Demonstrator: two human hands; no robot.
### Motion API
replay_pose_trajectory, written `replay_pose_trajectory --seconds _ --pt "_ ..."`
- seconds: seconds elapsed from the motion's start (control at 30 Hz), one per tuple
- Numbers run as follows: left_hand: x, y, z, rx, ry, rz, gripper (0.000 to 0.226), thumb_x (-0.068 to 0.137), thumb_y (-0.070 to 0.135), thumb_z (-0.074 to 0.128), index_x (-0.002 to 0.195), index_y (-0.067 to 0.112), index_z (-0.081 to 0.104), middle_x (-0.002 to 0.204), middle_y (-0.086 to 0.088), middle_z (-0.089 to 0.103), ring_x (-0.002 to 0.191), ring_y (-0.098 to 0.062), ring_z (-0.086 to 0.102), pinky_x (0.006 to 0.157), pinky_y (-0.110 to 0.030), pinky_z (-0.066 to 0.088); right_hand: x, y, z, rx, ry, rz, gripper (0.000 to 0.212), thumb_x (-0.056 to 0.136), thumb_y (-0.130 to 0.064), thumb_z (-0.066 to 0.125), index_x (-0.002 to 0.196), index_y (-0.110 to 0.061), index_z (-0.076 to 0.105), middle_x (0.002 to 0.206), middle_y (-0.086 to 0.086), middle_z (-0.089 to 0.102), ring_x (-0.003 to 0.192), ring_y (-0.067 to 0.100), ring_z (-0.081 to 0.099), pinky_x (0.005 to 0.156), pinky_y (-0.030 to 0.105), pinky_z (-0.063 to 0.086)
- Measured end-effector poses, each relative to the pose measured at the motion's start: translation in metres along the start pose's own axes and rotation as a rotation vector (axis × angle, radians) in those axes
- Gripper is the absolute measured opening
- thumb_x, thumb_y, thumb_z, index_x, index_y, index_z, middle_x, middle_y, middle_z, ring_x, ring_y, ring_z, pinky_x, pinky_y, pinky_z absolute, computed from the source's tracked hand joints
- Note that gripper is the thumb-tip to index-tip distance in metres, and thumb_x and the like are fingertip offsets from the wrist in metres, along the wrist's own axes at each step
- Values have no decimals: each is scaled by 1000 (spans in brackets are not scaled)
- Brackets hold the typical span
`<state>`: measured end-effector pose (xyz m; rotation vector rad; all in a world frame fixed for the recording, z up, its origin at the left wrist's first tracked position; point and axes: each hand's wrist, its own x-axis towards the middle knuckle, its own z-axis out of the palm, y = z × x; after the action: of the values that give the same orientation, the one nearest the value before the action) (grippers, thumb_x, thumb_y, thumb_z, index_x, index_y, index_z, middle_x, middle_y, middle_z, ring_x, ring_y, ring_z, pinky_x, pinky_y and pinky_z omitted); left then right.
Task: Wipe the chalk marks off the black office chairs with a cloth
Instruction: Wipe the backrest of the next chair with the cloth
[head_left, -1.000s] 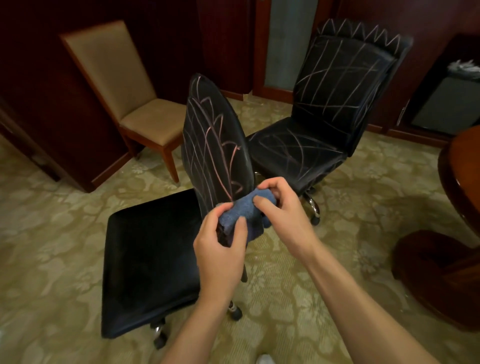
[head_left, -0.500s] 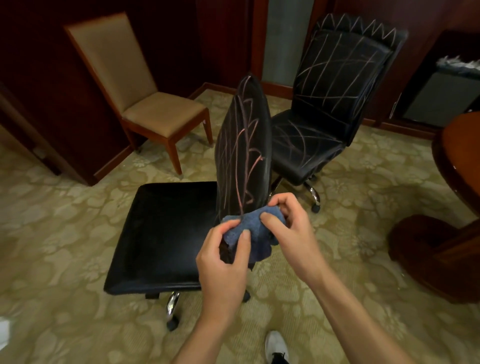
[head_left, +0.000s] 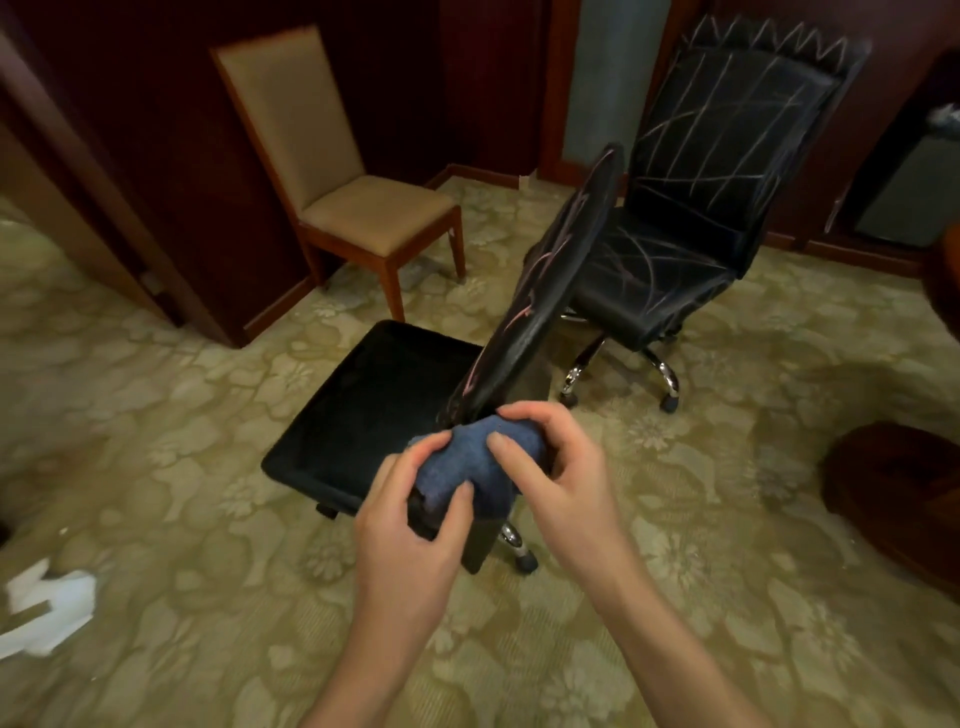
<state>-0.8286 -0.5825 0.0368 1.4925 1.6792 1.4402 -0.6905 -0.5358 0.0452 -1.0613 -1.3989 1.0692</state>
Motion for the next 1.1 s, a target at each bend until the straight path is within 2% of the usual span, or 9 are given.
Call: replay_pose_trajectory --seconds 0.13,0.27,0.33,0.5,0.6,0.67,0.73,0.87,1.1 --pt "-21 -8 -8 12 -9 -57 45 85 10 76 118 36 61 111 18 62 107 4 60 83 -8 47 -24 13 0 -118 -117 28 42 84 -18 76 120 -33 59 114 -18 65 111 1 62 90 19 50" --pt "-37 -19 -20 -36 -39 -220 45 88 10 73 119 40 61 114 17 67 106 4 63 88 -18 53 -43 23 4 -251 -189 -36 41 86 -8 71 122 -27 62 115 -17 66 108 -4 61 89 12 46" --pt "-40 -23 -25 -215 -56 -371 39 89 7 71 119 32 65 111 10 73 102 -5 69 82 -26 58 -47 26 12 -298 -184 -92 39 86 -4 70 120 -22 65 113 -14 67 107 -6 60 87 6 42" --pt "-40 -25 -44 -717 -33 -611 38 88 -4 62 119 17 66 107 -5 76 96 -21 74 70 -27 61 -56 26 34 -330 -161 -198 37 86 -3 70 119 -19 67 113 -11 68 106 -6 61 86 5 41" --pt "-37 -19 -58 -513 62 -418 38 89 -6 63 116 20 67 108 0 75 98 -13 72 73 -21 57 -59 17 47 -311 -107 -225 37 86 -2 70 120 -16 66 113 -10 68 105 -6 61 87 7 43" --pt "-29 -11 -67 -243 136 -177 45 90 -2 67 123 27 62 116 12 70 110 -2 65 88 -17 53 -53 1 57 -292 -46 -268 39 86 -1 69 122 -14 65 115 -9 67 107 -4 61 89 10 45" --pt "-15 -5 -77 -128 185 -77 54 92 5 67 136 32 52 130 16 61 121 2 57 98 -16 47 -44 -20 70 -287 -9 -316 41 87 -1 69 127 -12 63 118 -7 66 110 -2 61 91 12 47" --pt "18 -1 -91 47 177 -21 29 94 13 63 120 24 62 109 12 61 102 -3 60 88 -28 53 -25 -50 98 -329 56 -321 37 90 -4 65 127 -11 62 119 -2 68 110 3 63 94 20 50" --pt "21 6 -95 108 41 39 19 92 12 66 111 14 67 97 10 60 92 1 58 76 -10 45 -23 -62 100 -400 121 -204 33 90 -8 64 122 -15 62 110 -6 66 102 3 62 87 19 50"
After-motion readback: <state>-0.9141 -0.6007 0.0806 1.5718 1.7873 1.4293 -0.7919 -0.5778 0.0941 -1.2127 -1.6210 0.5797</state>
